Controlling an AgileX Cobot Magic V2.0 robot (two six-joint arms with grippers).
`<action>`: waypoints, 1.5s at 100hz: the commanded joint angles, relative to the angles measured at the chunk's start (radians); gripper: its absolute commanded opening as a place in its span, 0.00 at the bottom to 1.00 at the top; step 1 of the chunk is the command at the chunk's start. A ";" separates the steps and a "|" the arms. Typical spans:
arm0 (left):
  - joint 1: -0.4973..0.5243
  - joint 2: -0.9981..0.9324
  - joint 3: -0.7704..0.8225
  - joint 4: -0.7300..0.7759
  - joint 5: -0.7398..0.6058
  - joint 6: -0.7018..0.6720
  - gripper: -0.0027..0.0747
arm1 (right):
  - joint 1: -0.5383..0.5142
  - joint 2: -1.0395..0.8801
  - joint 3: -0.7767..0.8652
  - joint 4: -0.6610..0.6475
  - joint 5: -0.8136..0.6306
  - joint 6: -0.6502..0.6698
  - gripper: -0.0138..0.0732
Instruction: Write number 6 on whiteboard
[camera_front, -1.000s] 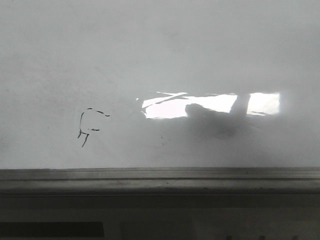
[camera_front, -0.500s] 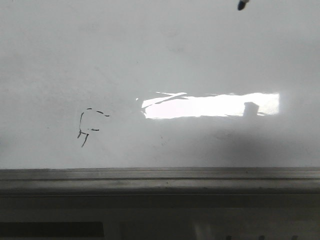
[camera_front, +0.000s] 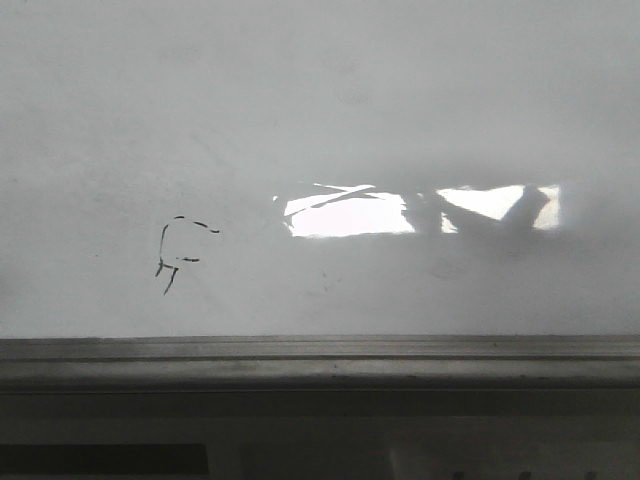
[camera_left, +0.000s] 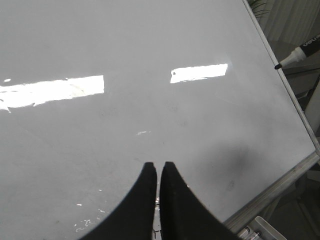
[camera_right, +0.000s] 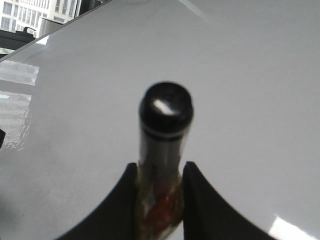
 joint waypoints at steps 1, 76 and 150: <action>-0.001 0.003 -0.027 -0.017 0.006 -0.007 0.01 | 0.001 0.006 -0.021 -0.014 -0.102 0.010 0.11; -0.001 0.003 -0.027 -0.017 0.006 -0.007 0.01 | 0.000 0.198 0.009 -0.045 -0.178 -0.115 0.11; -0.001 0.003 -0.027 -0.017 0.006 -0.007 0.01 | -0.083 0.365 0.009 0.066 -0.298 -0.138 0.11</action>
